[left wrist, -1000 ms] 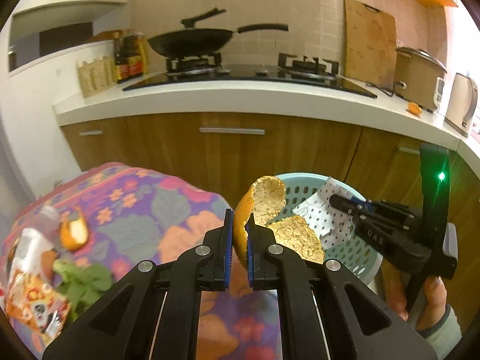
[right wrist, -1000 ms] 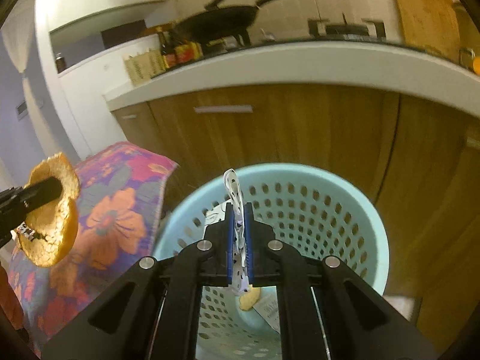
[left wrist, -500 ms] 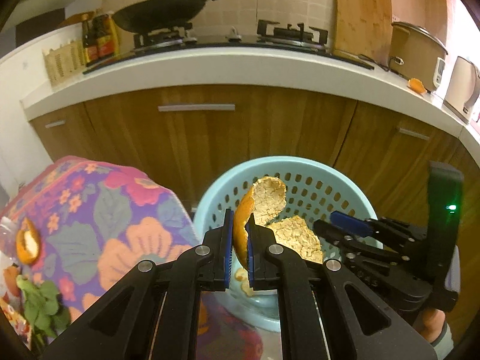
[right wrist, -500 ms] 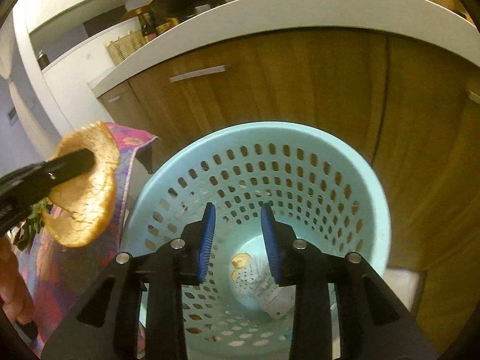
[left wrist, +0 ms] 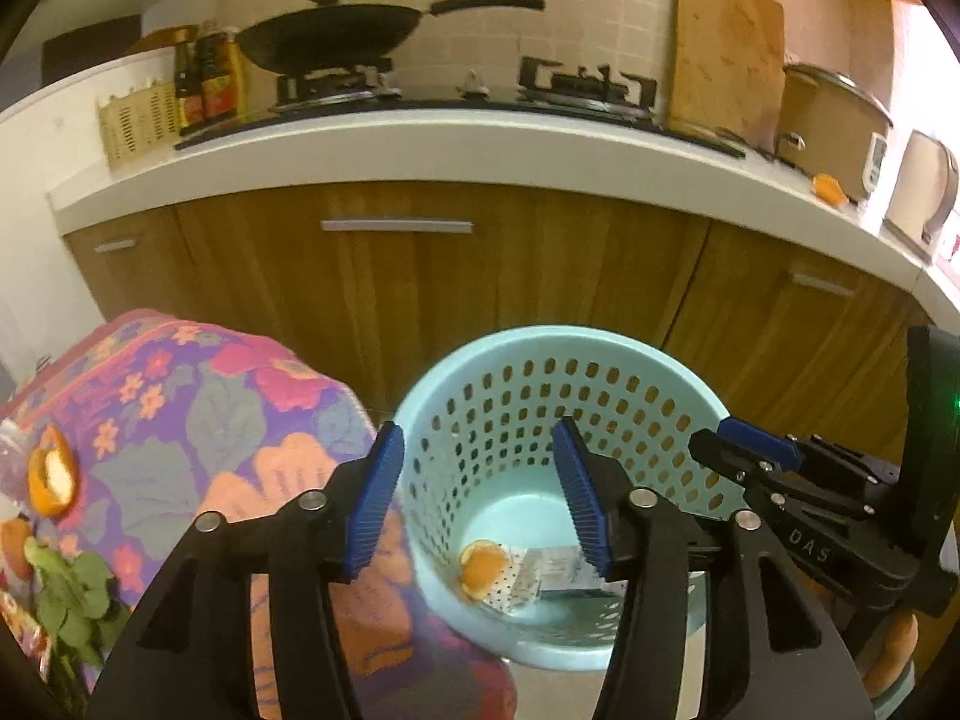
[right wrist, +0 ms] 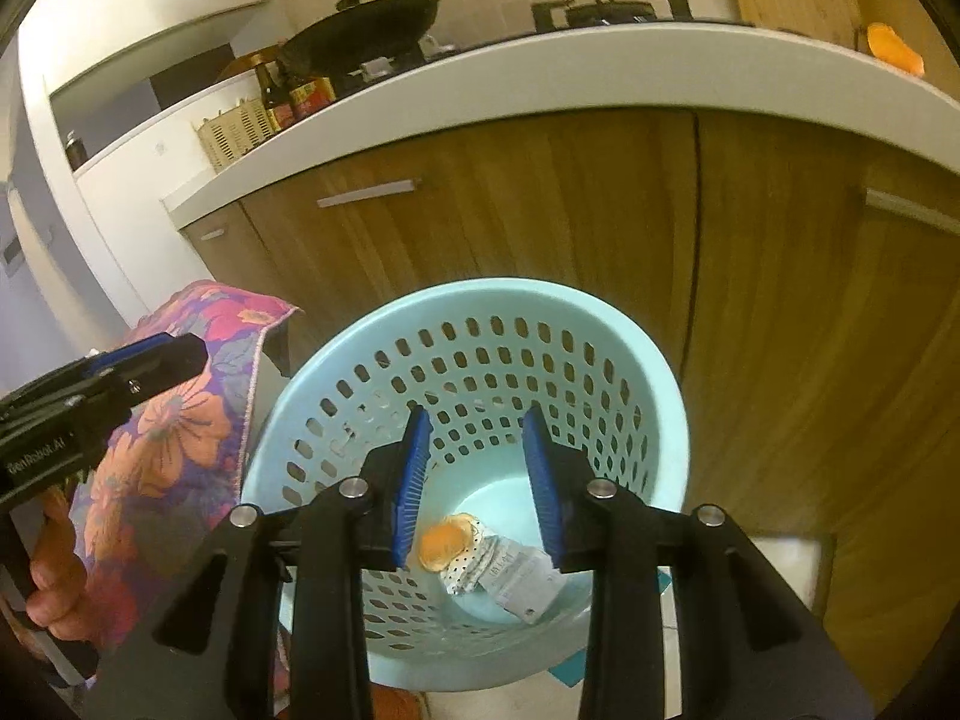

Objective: Collect trash
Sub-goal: 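Open the left tool over the basket to drop the orange peel, then grasp the red paper cup with the left tool while the right tool grasps the orange snack bag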

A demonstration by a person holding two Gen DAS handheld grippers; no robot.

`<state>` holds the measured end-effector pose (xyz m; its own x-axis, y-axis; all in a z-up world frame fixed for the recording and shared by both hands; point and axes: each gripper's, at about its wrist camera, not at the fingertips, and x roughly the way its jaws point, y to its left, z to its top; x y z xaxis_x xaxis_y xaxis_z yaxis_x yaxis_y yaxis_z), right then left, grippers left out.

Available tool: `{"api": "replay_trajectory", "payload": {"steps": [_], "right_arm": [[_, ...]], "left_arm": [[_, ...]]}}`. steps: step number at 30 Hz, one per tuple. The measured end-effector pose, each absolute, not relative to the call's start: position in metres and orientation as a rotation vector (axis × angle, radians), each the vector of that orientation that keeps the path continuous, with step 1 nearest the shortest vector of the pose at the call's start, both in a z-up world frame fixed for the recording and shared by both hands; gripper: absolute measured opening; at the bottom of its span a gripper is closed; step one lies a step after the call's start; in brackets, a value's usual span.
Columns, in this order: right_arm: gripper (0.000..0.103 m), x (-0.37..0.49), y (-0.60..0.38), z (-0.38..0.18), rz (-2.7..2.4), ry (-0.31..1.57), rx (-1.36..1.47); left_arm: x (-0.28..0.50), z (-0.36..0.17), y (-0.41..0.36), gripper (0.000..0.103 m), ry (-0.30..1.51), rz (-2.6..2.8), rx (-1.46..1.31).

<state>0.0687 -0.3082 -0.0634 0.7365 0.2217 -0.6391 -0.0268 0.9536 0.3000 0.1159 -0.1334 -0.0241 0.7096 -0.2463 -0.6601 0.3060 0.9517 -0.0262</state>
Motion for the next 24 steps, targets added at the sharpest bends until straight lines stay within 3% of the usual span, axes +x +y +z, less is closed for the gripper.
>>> {"api": "replay_trajectory", "payload": {"steps": [2, 7, 11, 15, 24], "right_arm": [[0.054, 0.066, -0.300, -0.058, 0.139, 0.717, 0.263], [0.056, 0.057, -0.273, -0.038, 0.173, 0.669, 0.198], [0.081, 0.049, -0.251, -0.021, 0.210, 0.637, 0.165], [0.092, 0.039, -0.225, -0.002, 0.248, 0.606, 0.134], [0.095, 0.023, -0.163, 0.026, 0.278, 0.514, 0.127]], "left_arm": [[0.110, -0.020, -0.126, 0.052, 0.707, -0.295, 0.079], [0.096, -0.011, -0.105, 0.053, 0.680, -0.267, 0.050], [0.078, -0.003, -0.080, 0.053, 0.657, -0.241, -0.003], [0.055, 0.007, -0.048, 0.061, 0.612, -0.179, -0.045], [0.007, 0.036, 0.036, 0.065, 0.507, -0.039, -0.141]]}}
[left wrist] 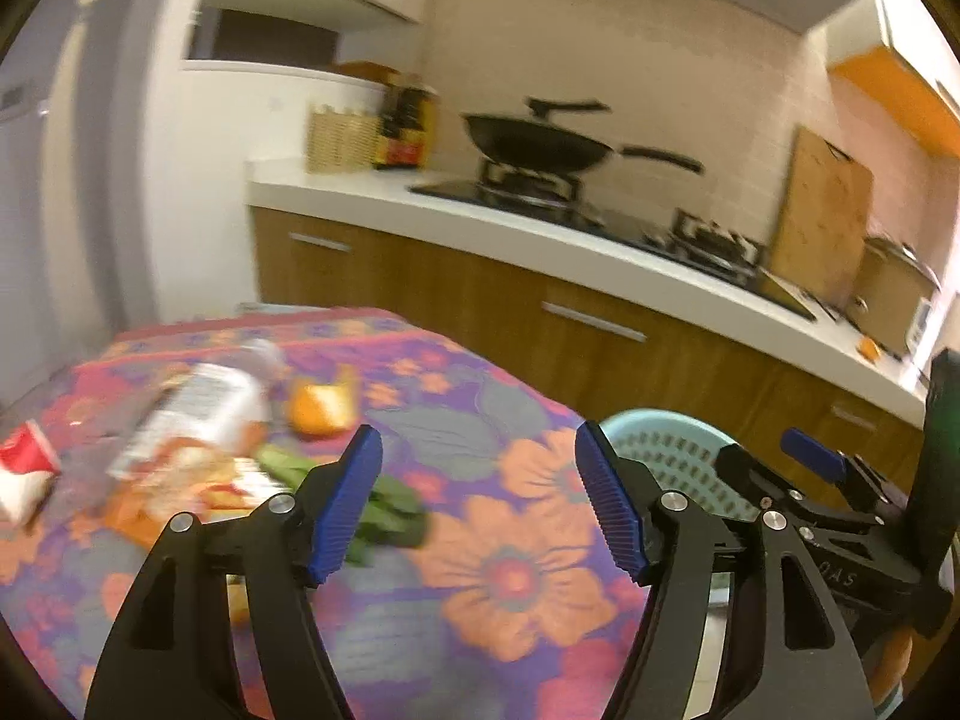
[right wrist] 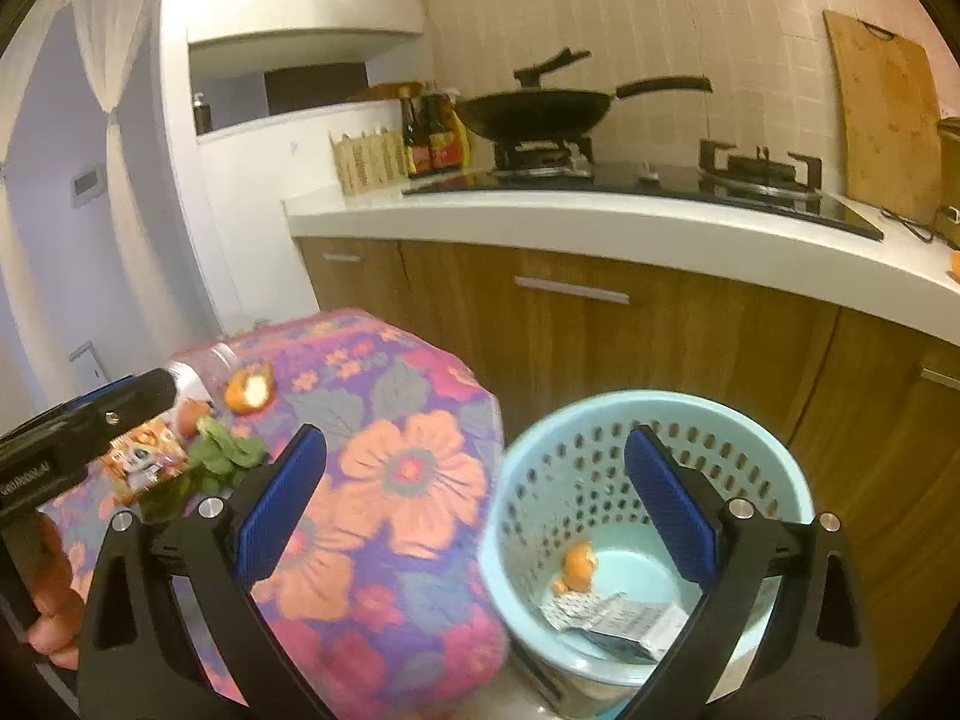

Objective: Collect trash
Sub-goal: 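Grasp the red paper cup with the left tool while the right tool grasps the orange snack bag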

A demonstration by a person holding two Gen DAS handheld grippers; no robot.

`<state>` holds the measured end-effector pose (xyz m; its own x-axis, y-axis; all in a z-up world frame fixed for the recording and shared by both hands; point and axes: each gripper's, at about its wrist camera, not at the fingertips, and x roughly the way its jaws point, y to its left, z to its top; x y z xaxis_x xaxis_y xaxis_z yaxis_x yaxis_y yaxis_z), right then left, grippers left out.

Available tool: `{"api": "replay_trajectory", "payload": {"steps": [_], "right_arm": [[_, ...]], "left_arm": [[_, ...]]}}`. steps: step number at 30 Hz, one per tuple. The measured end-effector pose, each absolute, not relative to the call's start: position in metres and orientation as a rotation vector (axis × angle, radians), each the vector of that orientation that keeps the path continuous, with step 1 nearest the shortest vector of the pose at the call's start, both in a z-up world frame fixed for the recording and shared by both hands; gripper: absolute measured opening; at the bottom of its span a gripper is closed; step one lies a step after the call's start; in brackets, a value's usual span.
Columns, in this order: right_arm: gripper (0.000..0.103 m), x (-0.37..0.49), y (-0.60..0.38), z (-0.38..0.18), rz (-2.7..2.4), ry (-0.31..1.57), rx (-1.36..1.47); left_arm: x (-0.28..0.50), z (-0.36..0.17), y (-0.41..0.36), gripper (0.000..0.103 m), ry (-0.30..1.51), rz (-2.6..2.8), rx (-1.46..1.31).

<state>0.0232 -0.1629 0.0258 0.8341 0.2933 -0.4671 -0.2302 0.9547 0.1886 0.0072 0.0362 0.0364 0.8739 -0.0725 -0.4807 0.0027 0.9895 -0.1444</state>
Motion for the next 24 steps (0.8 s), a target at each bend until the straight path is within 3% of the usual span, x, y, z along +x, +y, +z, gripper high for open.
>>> {"api": "replay_trajectory", "payload": {"steps": [24], "right_arm": [[0.095, 0.005, 0.045, 0.038, 0.681, 0.513, -0.140]], "left_arm": [[-0.105, 0.016, 0.294, 0.069, 0.475, 0.451, -0.400]]}}
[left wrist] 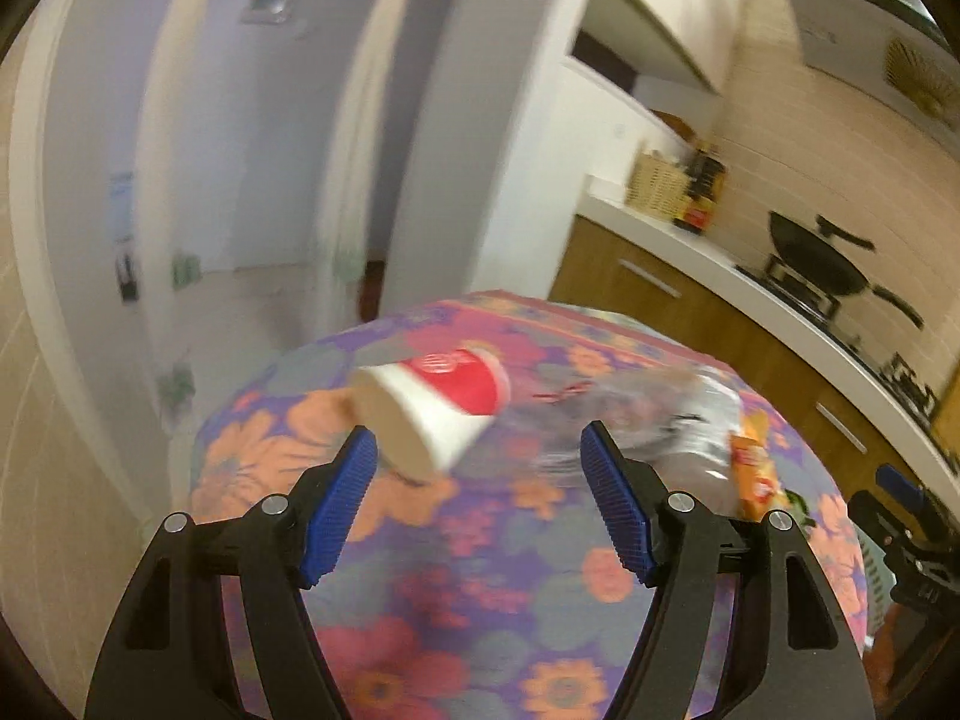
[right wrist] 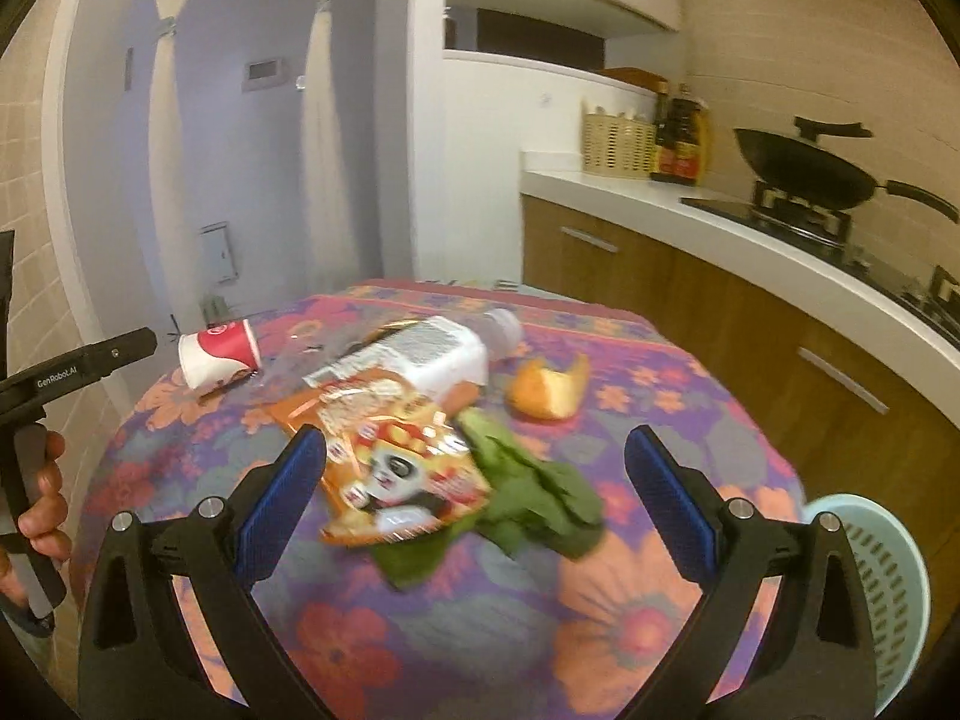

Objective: Collect trash
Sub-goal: 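Grasp the red paper cup with the left tool while the right tool grasps the orange snack bag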

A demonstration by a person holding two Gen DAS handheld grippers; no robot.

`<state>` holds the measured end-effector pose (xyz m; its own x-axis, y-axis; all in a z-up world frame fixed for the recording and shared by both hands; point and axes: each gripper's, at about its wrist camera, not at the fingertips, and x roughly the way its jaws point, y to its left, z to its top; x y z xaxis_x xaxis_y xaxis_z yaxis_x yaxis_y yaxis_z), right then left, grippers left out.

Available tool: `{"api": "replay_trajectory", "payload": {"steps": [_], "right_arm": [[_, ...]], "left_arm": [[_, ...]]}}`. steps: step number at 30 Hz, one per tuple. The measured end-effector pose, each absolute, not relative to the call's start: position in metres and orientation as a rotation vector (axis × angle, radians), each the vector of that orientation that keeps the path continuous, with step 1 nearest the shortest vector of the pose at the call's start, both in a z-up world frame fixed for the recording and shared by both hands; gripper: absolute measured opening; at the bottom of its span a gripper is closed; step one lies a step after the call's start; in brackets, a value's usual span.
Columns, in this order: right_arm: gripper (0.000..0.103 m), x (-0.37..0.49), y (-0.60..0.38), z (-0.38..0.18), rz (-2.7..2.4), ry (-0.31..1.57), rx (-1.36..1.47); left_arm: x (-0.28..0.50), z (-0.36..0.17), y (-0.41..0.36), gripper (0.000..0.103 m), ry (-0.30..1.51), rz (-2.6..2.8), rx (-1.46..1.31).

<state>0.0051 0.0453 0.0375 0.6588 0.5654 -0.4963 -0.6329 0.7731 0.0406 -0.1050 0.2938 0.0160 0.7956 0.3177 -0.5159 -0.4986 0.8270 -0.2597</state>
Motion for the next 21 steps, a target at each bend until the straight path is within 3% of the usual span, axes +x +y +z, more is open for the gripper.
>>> {"api": "replay_trajectory", "payload": {"steps": [8, 10, 14, 21], "right_arm": [[0.095, 0.013, 0.073, 0.021, 0.696, 0.544, -0.168], [0.095, 0.013, 0.073, 0.021, 0.701, 0.543, -0.168], [0.095, 0.017, 0.074, 0.018, 0.692, 0.560, -0.163], [0.095, 0.020, 0.077, 0.016, 0.700, 0.574, -0.167]], "left_arm": [[-0.080, -0.005, 0.361, 0.072, 0.559, 0.397, -0.495], [-0.070, -0.008, 0.372, 0.078, 0.567, 0.398, -0.509], [-0.043, -0.025, 0.399, 0.079, 0.647, 0.363, -0.579], [-0.052, -0.035, 0.395, 0.076, 0.626, 0.302, -0.649]]}}
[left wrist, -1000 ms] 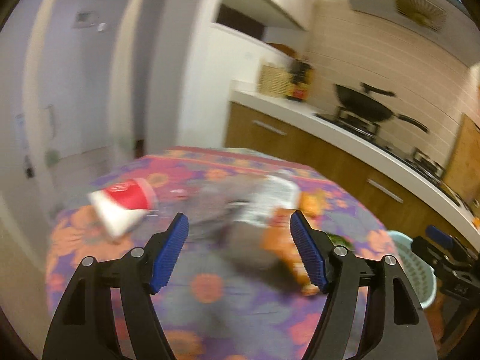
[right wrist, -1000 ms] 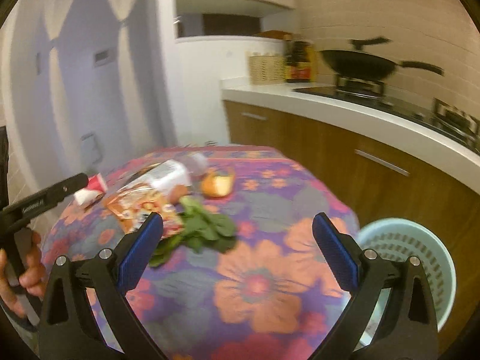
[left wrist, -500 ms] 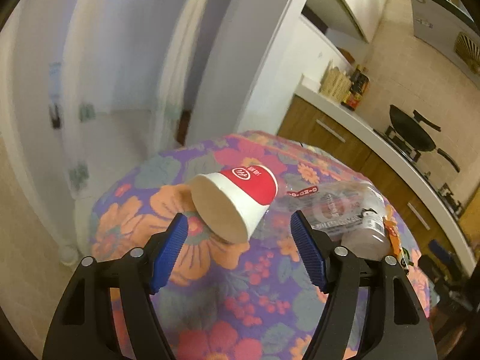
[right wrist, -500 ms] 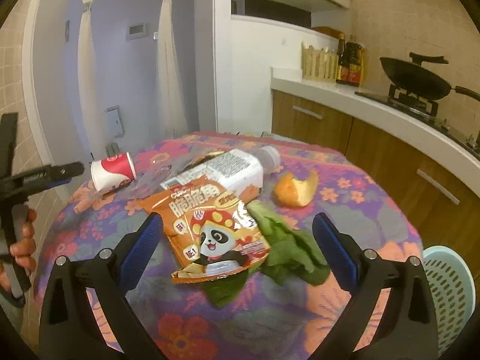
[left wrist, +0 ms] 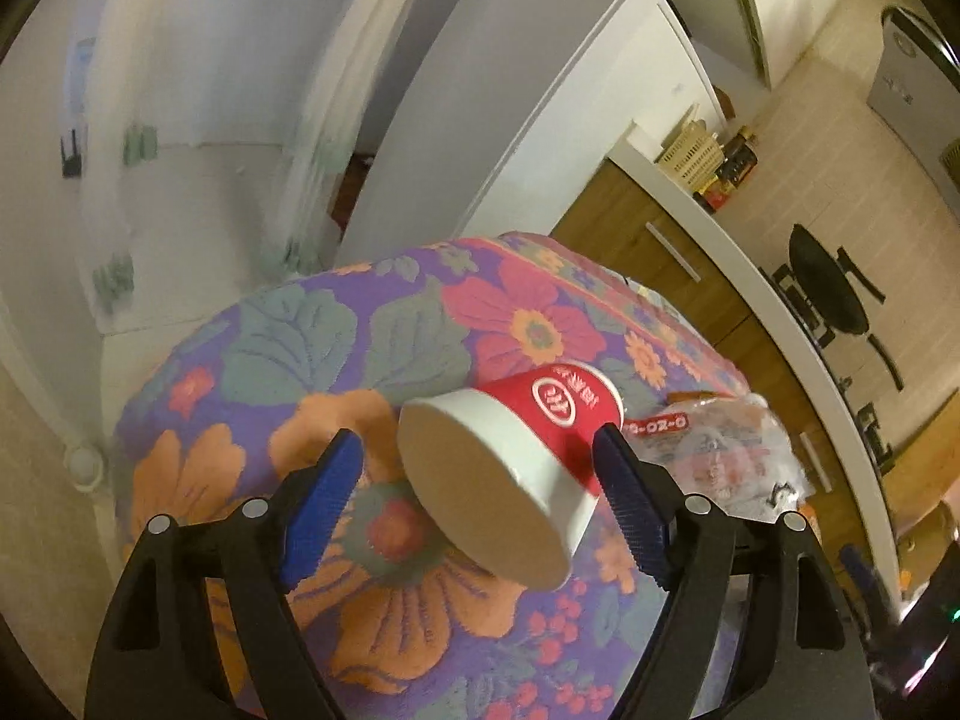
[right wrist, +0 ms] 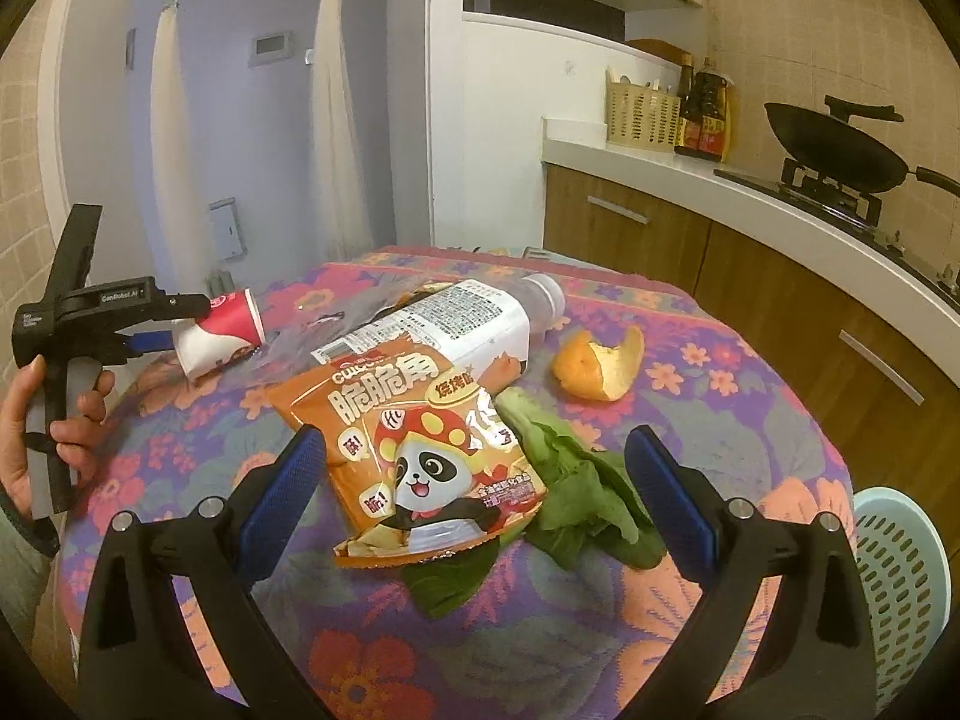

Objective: Collect trash
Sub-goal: 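Grasp the red paper cup with the left tool while the right tool grasps the orange snack bag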

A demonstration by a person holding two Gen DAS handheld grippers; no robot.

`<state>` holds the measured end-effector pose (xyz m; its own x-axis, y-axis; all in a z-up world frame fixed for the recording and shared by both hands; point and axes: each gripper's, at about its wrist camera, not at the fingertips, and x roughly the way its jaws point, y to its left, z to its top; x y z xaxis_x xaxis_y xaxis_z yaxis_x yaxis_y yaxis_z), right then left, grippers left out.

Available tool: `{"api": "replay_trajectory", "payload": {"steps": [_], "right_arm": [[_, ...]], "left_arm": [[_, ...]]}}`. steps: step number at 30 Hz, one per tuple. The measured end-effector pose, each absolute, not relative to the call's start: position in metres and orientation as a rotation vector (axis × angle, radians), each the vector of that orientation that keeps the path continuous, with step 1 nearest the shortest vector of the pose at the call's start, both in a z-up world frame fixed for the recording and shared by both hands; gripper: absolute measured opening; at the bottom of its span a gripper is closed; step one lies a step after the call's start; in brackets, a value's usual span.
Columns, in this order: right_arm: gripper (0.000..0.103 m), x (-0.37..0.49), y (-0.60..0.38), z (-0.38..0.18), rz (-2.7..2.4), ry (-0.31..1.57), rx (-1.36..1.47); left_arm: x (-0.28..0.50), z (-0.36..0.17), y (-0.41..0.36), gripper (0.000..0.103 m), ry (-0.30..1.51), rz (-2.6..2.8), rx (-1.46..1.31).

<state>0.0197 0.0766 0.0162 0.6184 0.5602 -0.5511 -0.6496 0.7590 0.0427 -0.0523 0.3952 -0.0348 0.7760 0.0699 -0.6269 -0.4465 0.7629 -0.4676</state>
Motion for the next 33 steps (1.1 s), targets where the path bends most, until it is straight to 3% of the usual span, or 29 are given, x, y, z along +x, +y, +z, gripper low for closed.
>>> {"api": "replay_trajectory", "payload": {"steps": [10, 16, 18, 20, 26, 28, 30, 33], "right_arm": [[0.095, 0.018, 0.073, 0.018, 0.701, 0.565, -0.151], [0.095, 0.018, 0.081, 0.016, 0.741, 0.583, -0.193], [0.095, 0.017, 0.087, 0.016, 0.745, 0.583, -0.217], [0.095, 0.016, 0.093, 0.014, 0.752, 0.587, -0.245], [0.094, 0.005, 0.114, 0.006, 0.762, 0.579, -0.362], [0.080, 0.004, 0.117, 0.005, 0.764, 0.580, -0.372], [0.050, 0.006, 0.117, 0.002, 0.762, 0.612, -0.370], [0.030, 0.014, 0.111, -0.002, 0.783, 0.667, -0.331]], "left_arm": [[-0.073, -0.036, 0.375, 0.068, 0.603, 0.347, -0.648], [-0.060, -0.029, 0.370, 0.038, 0.601, 0.245, -0.656], [-0.046, -0.032, 0.367, 0.014, 0.624, 0.206, -0.659], [-0.040, -0.035, 0.363, 0.002, 0.628, 0.192, -0.664], [-0.039, -0.031, 0.346, 0.001, 0.589, 0.189, -0.620], [-0.040, -0.027, 0.338, 0.001, 0.586, 0.186, -0.589], [-0.041, -0.020, 0.330, 0.001, 0.582, 0.180, -0.565], [-0.044, -0.008, 0.318, 0.001, 0.567, 0.164, -0.529]]}}
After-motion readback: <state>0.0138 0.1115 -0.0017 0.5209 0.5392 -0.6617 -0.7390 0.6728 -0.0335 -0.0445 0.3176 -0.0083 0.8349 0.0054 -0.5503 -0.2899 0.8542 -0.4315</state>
